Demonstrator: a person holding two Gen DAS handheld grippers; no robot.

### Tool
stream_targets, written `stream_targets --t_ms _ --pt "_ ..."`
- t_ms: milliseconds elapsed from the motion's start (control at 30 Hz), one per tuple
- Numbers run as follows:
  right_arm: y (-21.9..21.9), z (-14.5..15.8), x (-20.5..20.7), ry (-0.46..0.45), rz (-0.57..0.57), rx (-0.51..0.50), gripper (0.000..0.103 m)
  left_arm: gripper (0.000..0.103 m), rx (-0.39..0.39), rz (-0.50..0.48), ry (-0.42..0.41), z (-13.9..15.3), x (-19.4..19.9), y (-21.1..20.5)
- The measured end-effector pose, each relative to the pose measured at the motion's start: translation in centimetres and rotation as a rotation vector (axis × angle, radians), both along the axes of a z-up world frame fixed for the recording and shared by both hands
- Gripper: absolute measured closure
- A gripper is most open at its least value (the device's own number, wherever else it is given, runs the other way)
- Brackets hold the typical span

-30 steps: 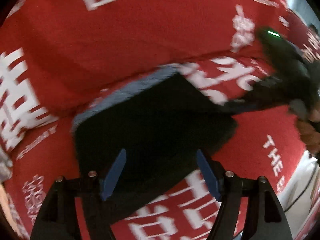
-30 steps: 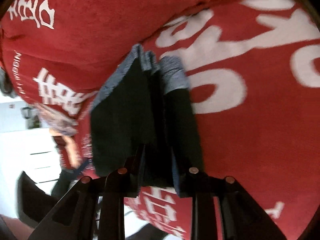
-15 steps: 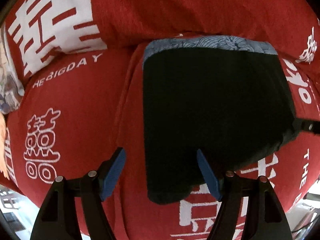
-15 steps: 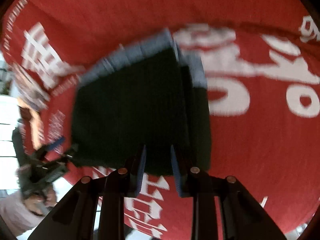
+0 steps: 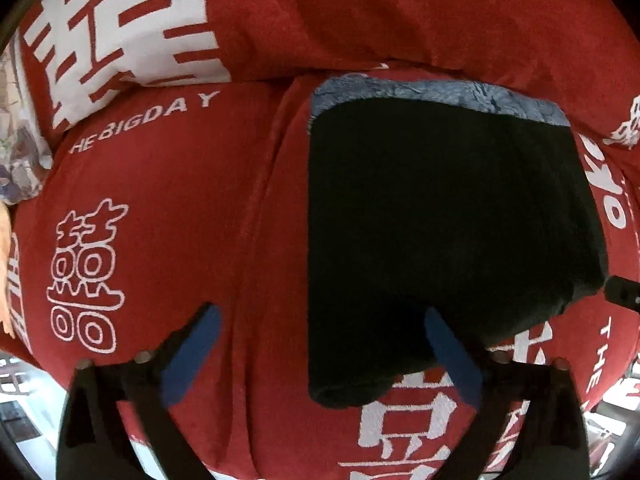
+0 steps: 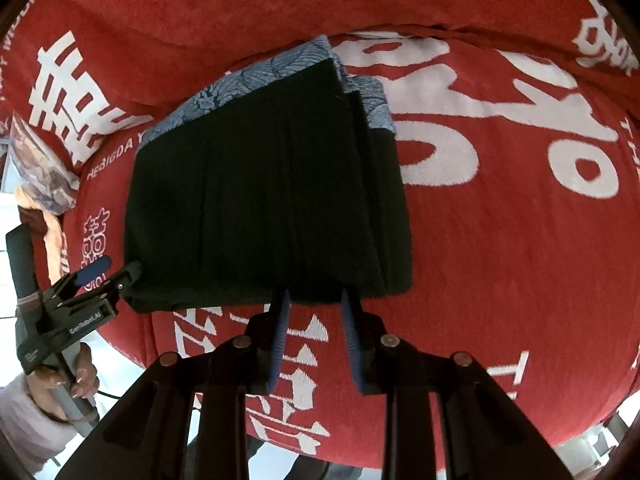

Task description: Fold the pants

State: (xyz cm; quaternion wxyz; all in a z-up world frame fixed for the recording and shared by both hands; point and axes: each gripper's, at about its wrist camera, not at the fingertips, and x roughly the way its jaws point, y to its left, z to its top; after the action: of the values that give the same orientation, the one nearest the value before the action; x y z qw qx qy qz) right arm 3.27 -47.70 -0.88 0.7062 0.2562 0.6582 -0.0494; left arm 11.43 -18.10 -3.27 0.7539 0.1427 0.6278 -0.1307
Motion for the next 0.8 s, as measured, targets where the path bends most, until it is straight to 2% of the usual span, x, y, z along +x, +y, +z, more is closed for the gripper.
stream_targets --t_ms 133,233,400,467,800 --pt "-1.0 0.5 -0.2 -0.011 -0.043 0.005 0.073 0.001 -0.008 0.009 0.010 0.2 0.2 0.3" --pt "-1.7 0.5 0.0 -0.009 -0.067 0.019 0.054 0.001 0.004 0.009 0.016 -0.1 0.6 0.5" --pt "-1.7 0.3 0.4 0.000 -0.047 0.022 0.050 0.001 0.017 0.010 0.025 -0.4 0.9 0.4" --pt "-1.7 0.1 0.5 0.004 -0.045 0.031 0.045 0.001 0.021 0.009 0.027 -0.5 0.8 0.3" --pt "-2.3 0.0 0.8 -0.008 -0.063 0.028 0.043 0.001 0.027 0.006 0.023 -0.8 1.5 -0.1"
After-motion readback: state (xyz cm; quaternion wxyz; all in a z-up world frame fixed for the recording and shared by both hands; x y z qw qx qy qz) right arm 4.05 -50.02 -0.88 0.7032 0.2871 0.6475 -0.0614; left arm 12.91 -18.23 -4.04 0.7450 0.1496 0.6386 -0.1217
